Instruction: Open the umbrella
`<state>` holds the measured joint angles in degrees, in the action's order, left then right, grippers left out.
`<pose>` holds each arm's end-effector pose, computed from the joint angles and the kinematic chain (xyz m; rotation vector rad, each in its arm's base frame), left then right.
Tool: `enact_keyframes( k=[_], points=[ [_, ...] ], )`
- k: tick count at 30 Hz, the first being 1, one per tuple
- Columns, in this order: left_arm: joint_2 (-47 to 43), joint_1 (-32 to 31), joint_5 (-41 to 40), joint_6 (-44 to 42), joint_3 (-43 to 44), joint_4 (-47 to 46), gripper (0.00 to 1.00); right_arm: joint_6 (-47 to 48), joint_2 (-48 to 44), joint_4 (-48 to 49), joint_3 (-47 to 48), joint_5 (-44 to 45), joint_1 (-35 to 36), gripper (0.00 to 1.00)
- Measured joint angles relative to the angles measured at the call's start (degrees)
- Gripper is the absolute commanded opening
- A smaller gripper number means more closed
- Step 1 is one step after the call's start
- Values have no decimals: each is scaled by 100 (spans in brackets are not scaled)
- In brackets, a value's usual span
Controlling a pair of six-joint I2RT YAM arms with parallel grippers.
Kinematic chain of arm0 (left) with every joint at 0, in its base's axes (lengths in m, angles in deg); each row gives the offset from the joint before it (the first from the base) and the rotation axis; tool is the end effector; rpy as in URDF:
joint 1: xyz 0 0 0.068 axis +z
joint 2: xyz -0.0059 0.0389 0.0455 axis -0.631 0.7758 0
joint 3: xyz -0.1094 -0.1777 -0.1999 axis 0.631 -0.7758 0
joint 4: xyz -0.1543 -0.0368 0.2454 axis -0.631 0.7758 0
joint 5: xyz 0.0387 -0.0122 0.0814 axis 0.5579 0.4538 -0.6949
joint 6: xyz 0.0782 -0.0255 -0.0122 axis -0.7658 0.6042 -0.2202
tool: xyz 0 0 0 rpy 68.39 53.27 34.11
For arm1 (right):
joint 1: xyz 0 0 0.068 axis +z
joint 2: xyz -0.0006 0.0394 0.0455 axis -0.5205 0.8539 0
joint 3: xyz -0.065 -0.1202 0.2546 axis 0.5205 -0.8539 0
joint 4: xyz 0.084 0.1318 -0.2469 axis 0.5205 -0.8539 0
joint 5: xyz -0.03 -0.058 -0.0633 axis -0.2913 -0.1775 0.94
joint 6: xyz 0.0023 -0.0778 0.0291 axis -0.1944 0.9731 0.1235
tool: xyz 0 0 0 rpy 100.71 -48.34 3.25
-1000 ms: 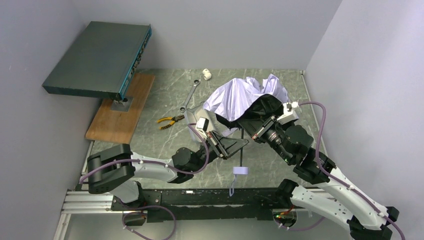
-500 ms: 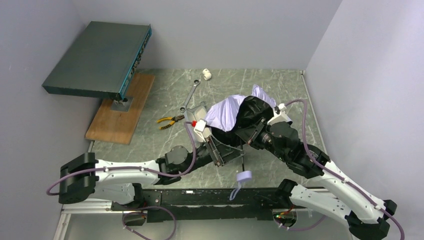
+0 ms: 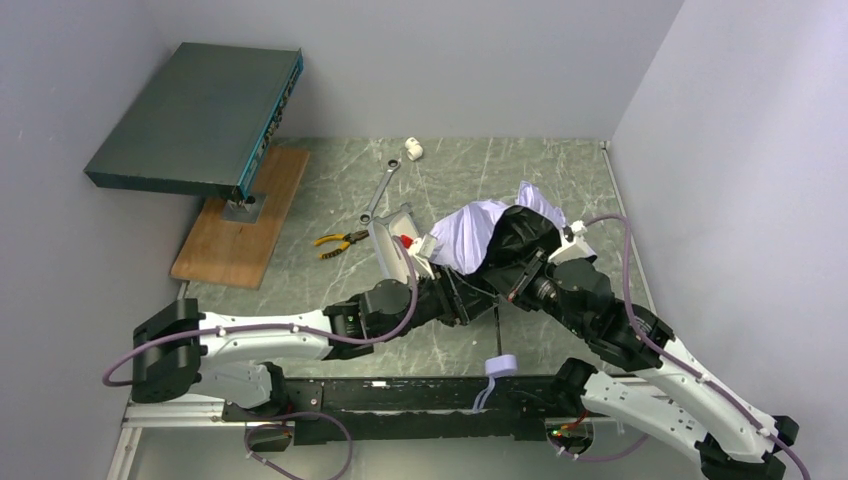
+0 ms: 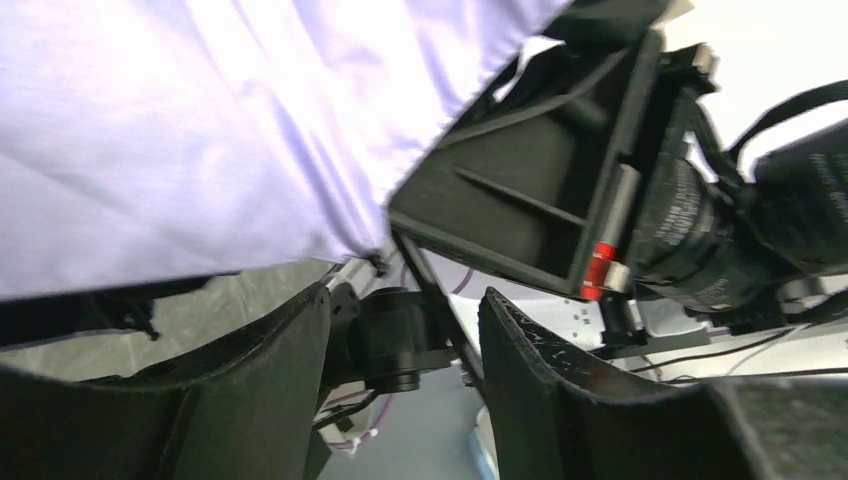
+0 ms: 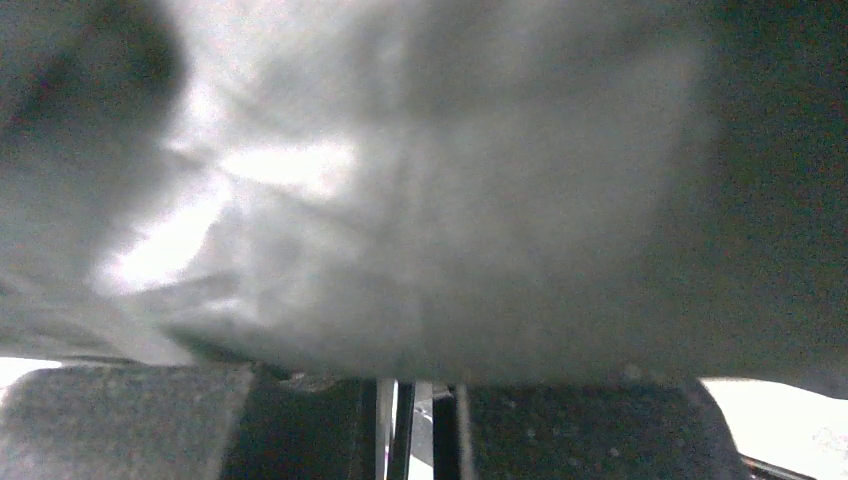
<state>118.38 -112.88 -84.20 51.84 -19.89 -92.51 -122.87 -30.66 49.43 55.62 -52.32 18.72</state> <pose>0.1132 -0.3345 0.2944 0.0002 1.8408 -1.6272 0.1280 0.1211 0.3371 0.4328 2.0722 0.9668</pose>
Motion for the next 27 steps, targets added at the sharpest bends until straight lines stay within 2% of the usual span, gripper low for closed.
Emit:
enact_keyframes(
  k=[2,7,8,13,16,17,19,20,21,22,23,24,25,27],
  points=[
    [160,63,83,-57,76,50,52,48,-136,13,-39,13,0,0],
    [579,221,551,-227,625,450,51,223,-365,184,-247,46,-7,0],
    [623,236,614,-251,693,522,49,251,-391,227,-278,61,-9,0],
    [850,280,946,-293,942,662,26,442,-487,321,-352,68,-11,0],
    [957,284,1054,-273,1062,702,4,525,-579,393,-426,109,-15,0],
    [994,295,1067,-236,1075,726,0,575,-614,422,-450,133,-24,0],
    [1084,326,1128,-151,1075,678,0,710,-682,415,-455,221,-39,0],
    [1110,341,1169,-101,1075,592,0,767,-704,413,-455,256,-42,8],
    [1113,345,1180,-72,1071,566,0,815,-710,413,-450,260,-42,30],
    [1113,352,1200,-37,1036,494,0,866,-710,409,-444,258,-42,58],
    [1110,365,1226,15,973,374,0,911,-710,389,-422,249,-35,80],
    [1110,374,1222,35,916,302,0,922,-715,367,-389,227,-20,93],
    [1108,387,1228,63,817,197,0,957,-739,345,-345,227,-9,97],
    [1108,420,1257,125,614,72,0,1099,-846,295,-247,260,13,99]
  ],
)
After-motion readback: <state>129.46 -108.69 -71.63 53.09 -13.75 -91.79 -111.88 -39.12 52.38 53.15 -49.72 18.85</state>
